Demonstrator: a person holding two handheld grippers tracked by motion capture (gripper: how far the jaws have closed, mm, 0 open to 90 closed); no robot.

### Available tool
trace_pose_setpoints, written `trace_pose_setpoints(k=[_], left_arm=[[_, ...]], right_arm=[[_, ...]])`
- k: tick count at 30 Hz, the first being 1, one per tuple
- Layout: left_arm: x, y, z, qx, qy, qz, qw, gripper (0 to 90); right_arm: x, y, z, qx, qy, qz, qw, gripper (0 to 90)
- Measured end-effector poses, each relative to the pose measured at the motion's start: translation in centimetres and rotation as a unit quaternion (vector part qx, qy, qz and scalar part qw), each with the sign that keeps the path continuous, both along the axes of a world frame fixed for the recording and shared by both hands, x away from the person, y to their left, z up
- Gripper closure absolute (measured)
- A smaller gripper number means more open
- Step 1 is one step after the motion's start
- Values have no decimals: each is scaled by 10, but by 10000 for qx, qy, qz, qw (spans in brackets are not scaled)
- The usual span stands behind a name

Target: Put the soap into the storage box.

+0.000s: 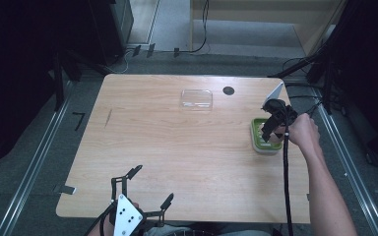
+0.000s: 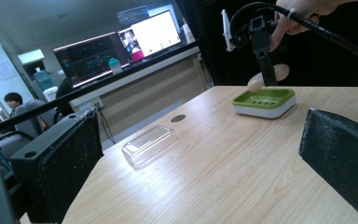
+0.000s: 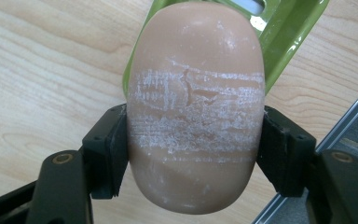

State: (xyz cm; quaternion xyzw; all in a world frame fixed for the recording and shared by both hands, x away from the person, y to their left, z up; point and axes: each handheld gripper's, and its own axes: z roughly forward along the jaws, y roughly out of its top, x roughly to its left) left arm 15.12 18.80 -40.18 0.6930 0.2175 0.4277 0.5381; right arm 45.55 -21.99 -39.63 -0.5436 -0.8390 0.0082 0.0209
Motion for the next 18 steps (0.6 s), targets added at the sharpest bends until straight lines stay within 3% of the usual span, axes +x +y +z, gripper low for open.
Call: trace_pose_setpoints(k=[18], left_arm=[[0,0,0,13,4,6,10000,0]], right_arm=[[20,-9,-23,227,-9,-464,9987,340]])
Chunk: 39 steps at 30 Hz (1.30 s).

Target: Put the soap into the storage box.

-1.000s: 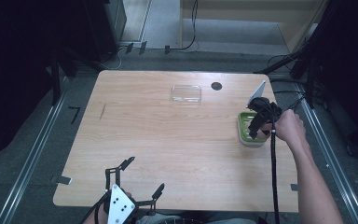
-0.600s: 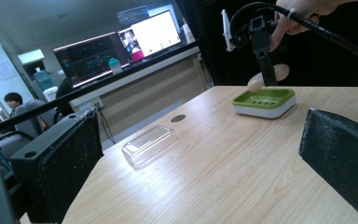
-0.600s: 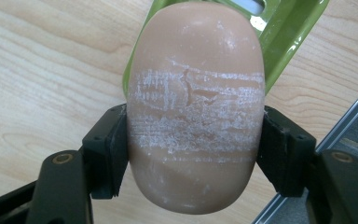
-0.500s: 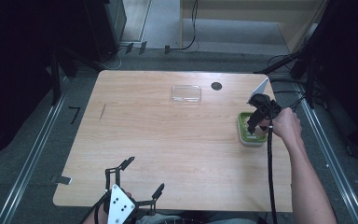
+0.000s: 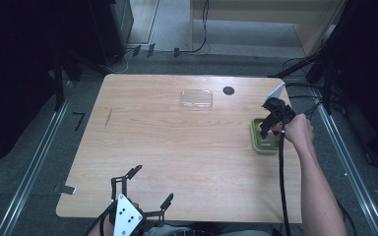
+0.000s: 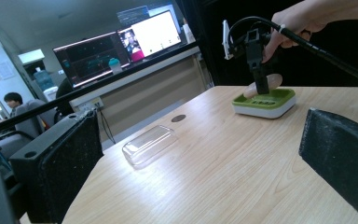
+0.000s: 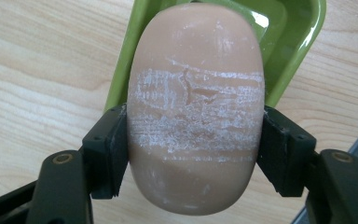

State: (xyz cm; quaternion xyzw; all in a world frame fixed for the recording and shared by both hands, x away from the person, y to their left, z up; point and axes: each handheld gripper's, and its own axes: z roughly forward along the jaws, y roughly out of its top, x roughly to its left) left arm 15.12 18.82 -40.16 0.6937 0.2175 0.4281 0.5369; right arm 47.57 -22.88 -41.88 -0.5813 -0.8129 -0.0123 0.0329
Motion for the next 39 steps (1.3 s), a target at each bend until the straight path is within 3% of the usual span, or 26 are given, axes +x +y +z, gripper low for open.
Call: trace_pose_setpoints(k=[17,26,39], left_arm=[[0,0,0,-15,10,11,10000,0],[0,0,0,-22,6,5,10000,0],[0,0,0,-22,1,12,10000,0]], right_arm=[[11,1,-15,25,-21,-184,9998,340],[14,4,-23,-53,22,-239,9997,339],[13,3,-28,20,31,-337,9994,339]])
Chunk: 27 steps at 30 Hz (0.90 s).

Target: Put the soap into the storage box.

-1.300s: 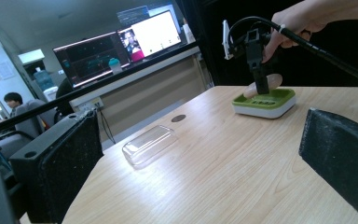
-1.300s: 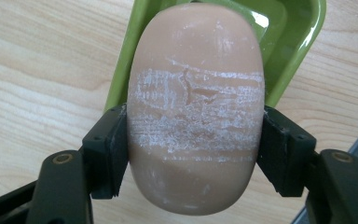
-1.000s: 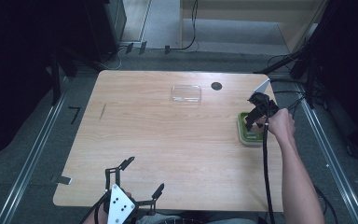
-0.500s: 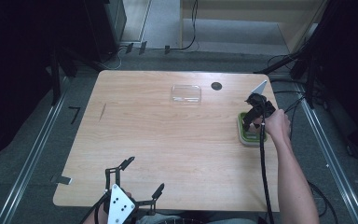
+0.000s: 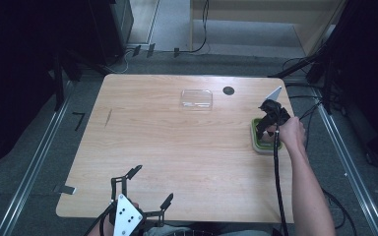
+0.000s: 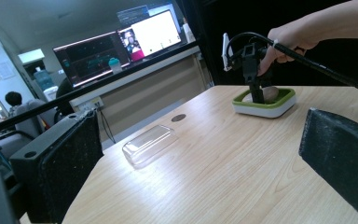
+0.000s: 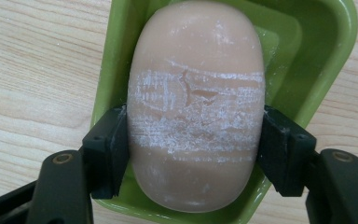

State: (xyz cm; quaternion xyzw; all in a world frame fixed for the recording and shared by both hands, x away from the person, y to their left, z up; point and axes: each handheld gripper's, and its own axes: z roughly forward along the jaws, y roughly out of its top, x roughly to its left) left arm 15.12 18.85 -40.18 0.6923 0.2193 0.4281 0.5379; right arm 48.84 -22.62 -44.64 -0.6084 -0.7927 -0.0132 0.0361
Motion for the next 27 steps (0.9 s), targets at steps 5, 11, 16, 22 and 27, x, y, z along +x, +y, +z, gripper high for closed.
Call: trace_pose_setpoints(k=[5,11,16,22,27], left_arm=[[0,0,0,13,6,-5,10000,0],[-1,1,0,-2,-2,22,10000,0],[-2,1,0,-2,-8,17,10000,0],[-2,1,0,-10,-7,33,10000,0],[-2,2,0,-5,-13,24,10000,0]], right_arm=[[-1,1,0,-39,-14,-9,10000,338],[-2,1,0,-47,-8,-22,10000,334],[-3,0,0,-35,-41,16,10000,331],[-6,0,8,-20,-151,55,9999,202],[-10,0,13,-35,-145,121,9998,188]])
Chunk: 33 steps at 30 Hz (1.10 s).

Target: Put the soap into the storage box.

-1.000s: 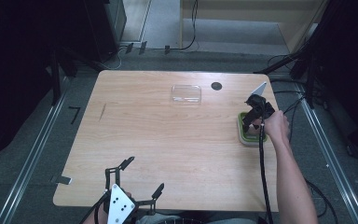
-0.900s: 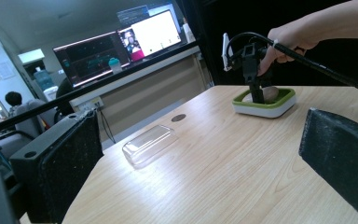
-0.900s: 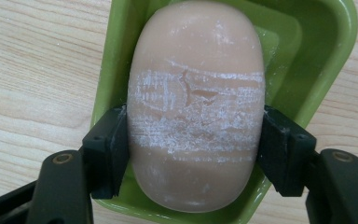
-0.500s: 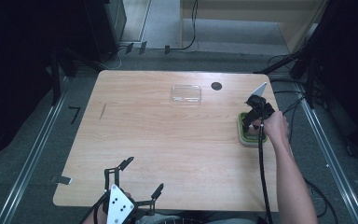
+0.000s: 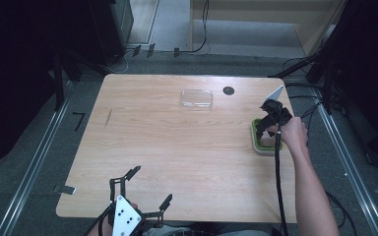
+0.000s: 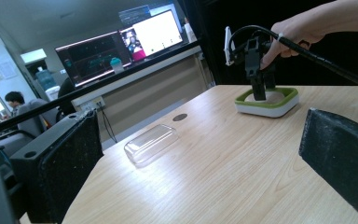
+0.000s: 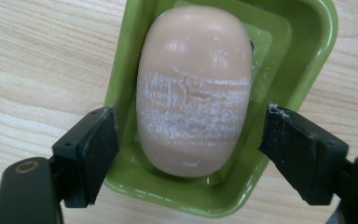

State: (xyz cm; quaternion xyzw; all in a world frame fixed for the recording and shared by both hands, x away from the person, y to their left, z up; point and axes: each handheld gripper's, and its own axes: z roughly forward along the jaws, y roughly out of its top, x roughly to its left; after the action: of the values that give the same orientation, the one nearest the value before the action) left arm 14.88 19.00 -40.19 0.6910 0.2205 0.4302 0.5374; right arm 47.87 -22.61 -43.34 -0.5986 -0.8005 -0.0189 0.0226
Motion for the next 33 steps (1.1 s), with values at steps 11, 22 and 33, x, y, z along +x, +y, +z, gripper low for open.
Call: trace_pose_setpoints(k=[11,22,33], left_arm=[[0,0,0,16,-6,-11,10000,0],[0,-1,0,29,-8,-9,10000,0],[0,-1,0,46,-11,-3,10000,0]], right_arm=[[-19,3,21,168,-155,347,9991,104],[-53,11,34,91,-229,808,9964,21],[-97,24,37,-18,-296,1336,9906,0]])
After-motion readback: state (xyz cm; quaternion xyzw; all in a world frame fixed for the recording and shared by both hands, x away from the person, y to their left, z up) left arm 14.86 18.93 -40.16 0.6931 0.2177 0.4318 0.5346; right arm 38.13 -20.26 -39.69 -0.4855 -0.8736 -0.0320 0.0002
